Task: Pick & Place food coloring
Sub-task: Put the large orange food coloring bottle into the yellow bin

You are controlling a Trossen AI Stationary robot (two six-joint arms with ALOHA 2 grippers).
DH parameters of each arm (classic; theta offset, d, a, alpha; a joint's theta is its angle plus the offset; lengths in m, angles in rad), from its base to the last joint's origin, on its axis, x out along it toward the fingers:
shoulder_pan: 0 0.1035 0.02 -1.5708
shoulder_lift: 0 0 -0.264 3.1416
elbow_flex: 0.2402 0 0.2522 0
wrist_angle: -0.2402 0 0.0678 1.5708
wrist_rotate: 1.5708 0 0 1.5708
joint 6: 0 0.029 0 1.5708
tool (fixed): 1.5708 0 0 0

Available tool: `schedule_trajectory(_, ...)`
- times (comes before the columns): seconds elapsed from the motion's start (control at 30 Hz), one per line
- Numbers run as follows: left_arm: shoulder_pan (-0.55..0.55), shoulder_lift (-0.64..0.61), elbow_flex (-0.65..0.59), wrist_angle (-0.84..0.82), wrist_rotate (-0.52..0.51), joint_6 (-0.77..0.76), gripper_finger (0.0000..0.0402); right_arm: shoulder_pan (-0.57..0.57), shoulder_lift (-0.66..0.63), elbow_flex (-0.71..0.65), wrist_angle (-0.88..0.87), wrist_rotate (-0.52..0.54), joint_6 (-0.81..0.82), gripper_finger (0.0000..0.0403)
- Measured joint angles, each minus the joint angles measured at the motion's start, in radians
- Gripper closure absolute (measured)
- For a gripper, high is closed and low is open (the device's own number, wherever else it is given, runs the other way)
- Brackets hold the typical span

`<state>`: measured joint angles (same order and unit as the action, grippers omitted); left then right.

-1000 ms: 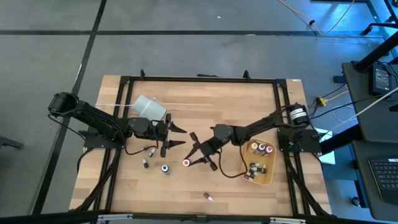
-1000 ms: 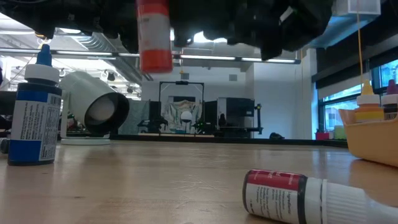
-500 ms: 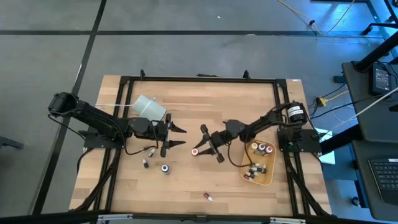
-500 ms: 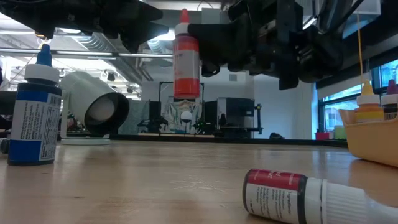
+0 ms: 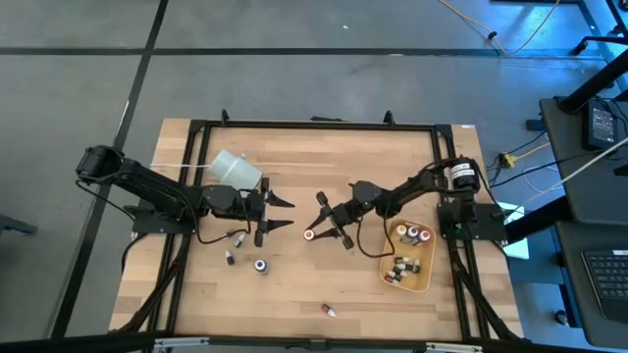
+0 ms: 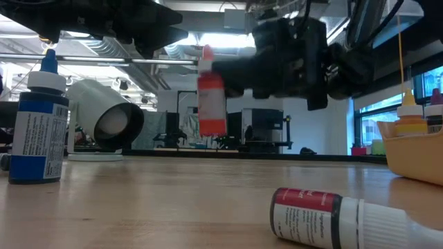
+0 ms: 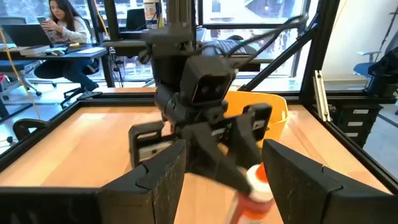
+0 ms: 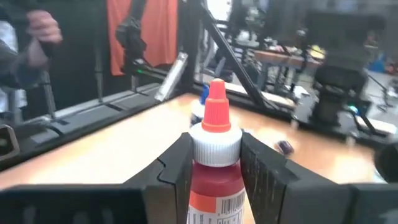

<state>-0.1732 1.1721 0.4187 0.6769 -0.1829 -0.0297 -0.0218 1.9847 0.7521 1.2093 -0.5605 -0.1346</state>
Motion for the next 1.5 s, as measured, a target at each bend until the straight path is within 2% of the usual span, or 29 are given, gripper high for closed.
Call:
schedule_trajectory(0.43,0.0,0.0,0.0,0.0,0.0,-0.002,0.0194,-0.054,0.147,-0.007,0.23,0.021,0.096,0.0283)
schedule_trajectory(0.7,0.0,0.0,0.0,0.0,0.0,-0.002,0.0194,-0.062,0.195,-0.007,0.235,0.019,0.089,0.0283)
schedule_trajectory(1.5,0.0,0.0,0.0,0.0,0.0,-0.001,0.0194,-0.06,0.194,-0.005,0.16,0.045,0.078,0.0257)
